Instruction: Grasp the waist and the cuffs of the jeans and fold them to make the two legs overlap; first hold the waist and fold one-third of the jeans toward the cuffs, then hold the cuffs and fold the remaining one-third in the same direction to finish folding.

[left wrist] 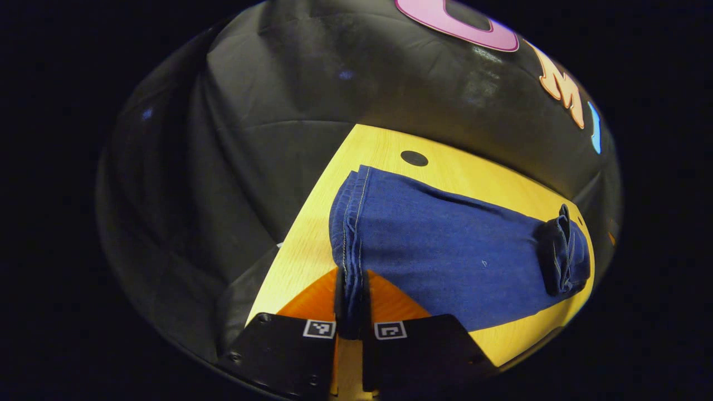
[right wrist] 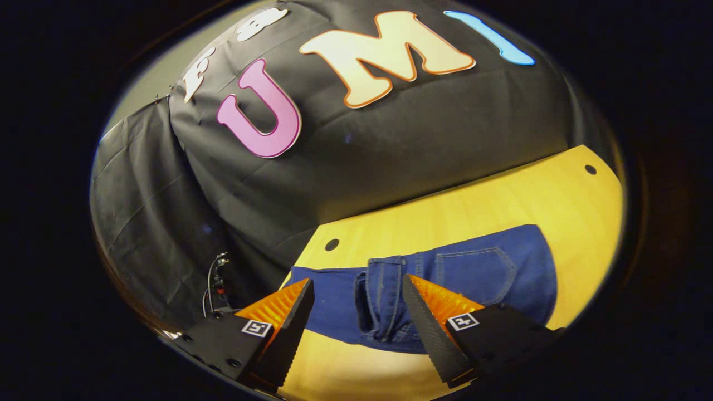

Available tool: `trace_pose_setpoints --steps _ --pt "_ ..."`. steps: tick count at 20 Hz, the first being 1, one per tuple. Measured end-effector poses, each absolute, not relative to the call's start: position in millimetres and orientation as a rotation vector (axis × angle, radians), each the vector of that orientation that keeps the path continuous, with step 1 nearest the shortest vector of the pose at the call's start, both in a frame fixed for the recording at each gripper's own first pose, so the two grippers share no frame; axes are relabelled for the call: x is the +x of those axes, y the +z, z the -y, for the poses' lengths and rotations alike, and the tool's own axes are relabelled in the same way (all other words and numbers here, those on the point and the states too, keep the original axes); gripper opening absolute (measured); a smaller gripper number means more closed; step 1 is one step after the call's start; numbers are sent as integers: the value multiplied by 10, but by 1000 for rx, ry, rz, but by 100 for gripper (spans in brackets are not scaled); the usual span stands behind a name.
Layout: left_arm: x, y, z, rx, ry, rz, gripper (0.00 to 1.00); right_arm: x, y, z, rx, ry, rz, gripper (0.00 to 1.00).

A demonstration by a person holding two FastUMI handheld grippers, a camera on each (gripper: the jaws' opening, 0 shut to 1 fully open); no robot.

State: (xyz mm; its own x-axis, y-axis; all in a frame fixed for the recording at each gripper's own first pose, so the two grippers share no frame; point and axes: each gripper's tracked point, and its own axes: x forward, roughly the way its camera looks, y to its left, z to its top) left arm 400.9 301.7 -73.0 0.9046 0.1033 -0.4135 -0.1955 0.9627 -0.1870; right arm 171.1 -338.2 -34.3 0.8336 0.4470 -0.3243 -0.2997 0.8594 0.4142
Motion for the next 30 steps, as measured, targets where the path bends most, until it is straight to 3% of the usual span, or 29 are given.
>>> trace_pose_setpoints --steps 3,8,9,10,16,17,19,23,26,30 --pt "4044 -684 -2993 -223 160 -418 0 1629 -343 3674 383 350 -435 98" --pt "4002 -198 -2772 -182 152 -345 0 1528 -398 4237 395 296 -447 98" --pt "3968 -47 -2676 -187 144 -327 0 1521 -382 4344 404 295 -446 94" --pt "3941 87 -2593 -192 141 -306 0 1508 -358 4455 409 295 -443 98" --pt "3988 931 -1454 -236 137 -176 0 1518 -355 5263 395 360 -458 98" --pt "3991 1060 -1250 -239 136 -155 0 1519 -343 5402 388 371 -461 94" --pt "3949 1331 -825 -220 122 -104 0 1531 -357 5664 370 387 -460 98" --pt "3959 1745 254 -125 12 -47 0 1530 -447 6112 314 372 -470 98" --pt "4057 1721 1150 -47 -92 -54 0 1499 -515 6295 302 362 -467 98" --pt "4161 947 1993 37 -161 -178 0 1386 -621 6483 285 344 -477 99"
